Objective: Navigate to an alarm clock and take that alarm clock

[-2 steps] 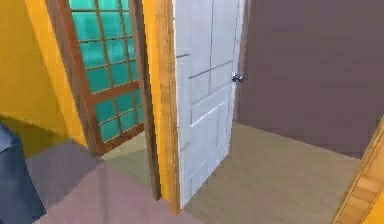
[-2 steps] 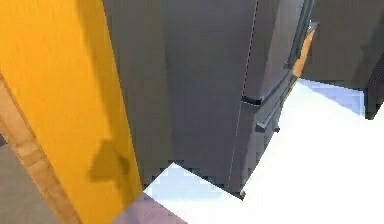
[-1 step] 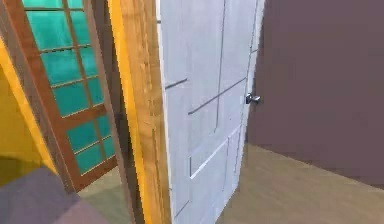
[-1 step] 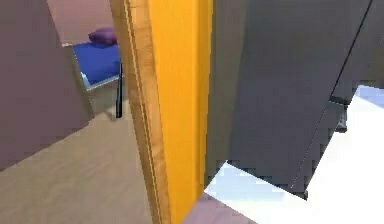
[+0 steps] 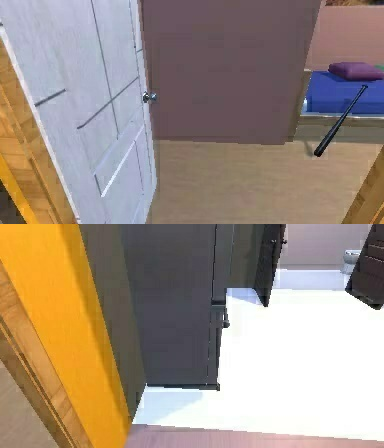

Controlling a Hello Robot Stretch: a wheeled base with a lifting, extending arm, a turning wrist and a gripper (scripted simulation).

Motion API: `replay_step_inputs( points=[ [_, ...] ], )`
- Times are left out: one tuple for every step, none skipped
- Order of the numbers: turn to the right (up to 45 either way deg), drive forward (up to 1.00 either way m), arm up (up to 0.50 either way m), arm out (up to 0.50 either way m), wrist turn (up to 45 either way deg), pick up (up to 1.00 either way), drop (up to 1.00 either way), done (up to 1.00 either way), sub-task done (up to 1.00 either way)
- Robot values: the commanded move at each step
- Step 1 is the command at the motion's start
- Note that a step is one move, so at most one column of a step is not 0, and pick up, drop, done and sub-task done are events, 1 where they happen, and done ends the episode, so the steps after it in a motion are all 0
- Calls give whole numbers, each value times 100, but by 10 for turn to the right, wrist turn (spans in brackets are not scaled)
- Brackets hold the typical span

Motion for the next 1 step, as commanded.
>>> replay_step_inputs(
  points=[
    [0, 45, 0, 0, 0, 0, 0, 0, 0]
  ],
)
